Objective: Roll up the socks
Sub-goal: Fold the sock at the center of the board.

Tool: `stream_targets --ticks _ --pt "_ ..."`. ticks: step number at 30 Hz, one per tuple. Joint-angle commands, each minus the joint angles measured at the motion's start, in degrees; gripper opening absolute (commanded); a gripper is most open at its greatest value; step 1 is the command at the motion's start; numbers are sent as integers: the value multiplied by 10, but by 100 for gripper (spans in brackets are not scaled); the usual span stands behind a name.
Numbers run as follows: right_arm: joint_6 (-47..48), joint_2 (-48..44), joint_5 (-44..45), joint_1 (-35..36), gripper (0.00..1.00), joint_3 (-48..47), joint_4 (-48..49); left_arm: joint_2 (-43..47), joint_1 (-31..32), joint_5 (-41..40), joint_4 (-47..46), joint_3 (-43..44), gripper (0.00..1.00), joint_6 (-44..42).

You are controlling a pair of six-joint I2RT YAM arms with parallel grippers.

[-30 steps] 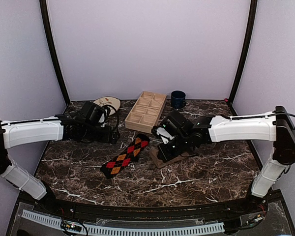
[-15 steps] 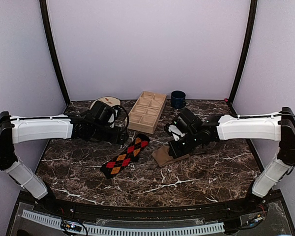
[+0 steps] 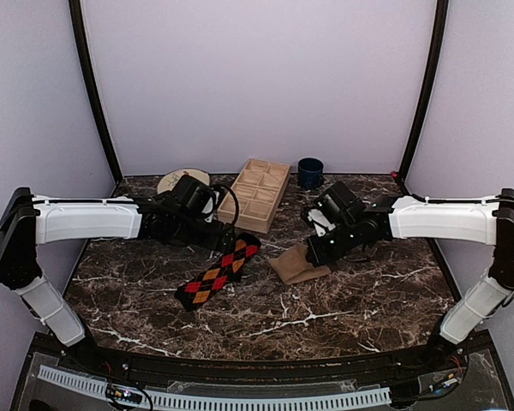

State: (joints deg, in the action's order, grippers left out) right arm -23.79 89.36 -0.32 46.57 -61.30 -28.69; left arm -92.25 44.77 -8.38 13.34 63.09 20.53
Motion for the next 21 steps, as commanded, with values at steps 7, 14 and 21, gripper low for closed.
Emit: stream_targets --ticks 7,14,21 --pt "14 -26 2 -32 0 28 20 -40 28 9 -4 57 90 -13" --pt "23 -26 -6 -53 0 39 33 -80 46 31 -11 89 90 -30" --pt "33 -24 -22 -76 0 50 44 -135 67 50 -14 144 90 -51"
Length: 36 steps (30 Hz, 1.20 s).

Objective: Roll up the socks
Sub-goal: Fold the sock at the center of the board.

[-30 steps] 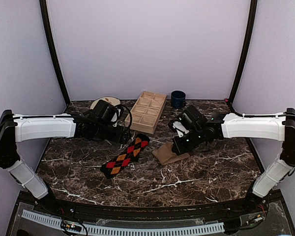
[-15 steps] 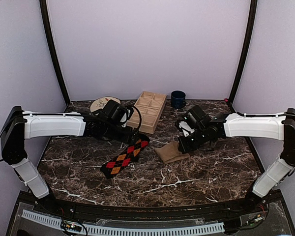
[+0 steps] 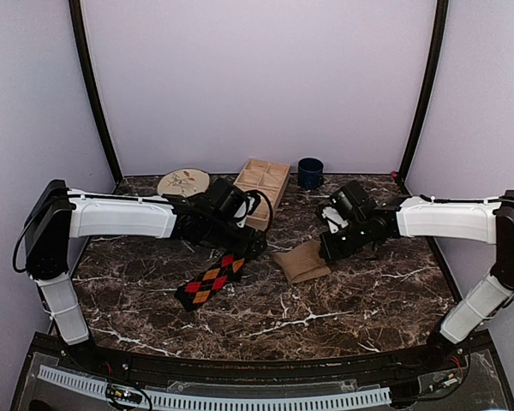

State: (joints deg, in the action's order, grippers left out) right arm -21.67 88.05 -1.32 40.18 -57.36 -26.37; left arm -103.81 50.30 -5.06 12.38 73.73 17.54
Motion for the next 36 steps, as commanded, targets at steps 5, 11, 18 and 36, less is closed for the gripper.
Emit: stream_targets --ticks 5,11,18,36 --pt "21 -9 -22 -24 0 17 26 -62 24 20 9 86 90 -33" --pt "29 -4 -34 -34 0 19 31 -88 33 27 11 114 90 -32" --pt "39 -3 -45 -46 0 28 32 -113 49 33 9 130 90 -33" --pt "51 12 -71 -63 0 31 49 -173 57 -4 24 172 90 -21"
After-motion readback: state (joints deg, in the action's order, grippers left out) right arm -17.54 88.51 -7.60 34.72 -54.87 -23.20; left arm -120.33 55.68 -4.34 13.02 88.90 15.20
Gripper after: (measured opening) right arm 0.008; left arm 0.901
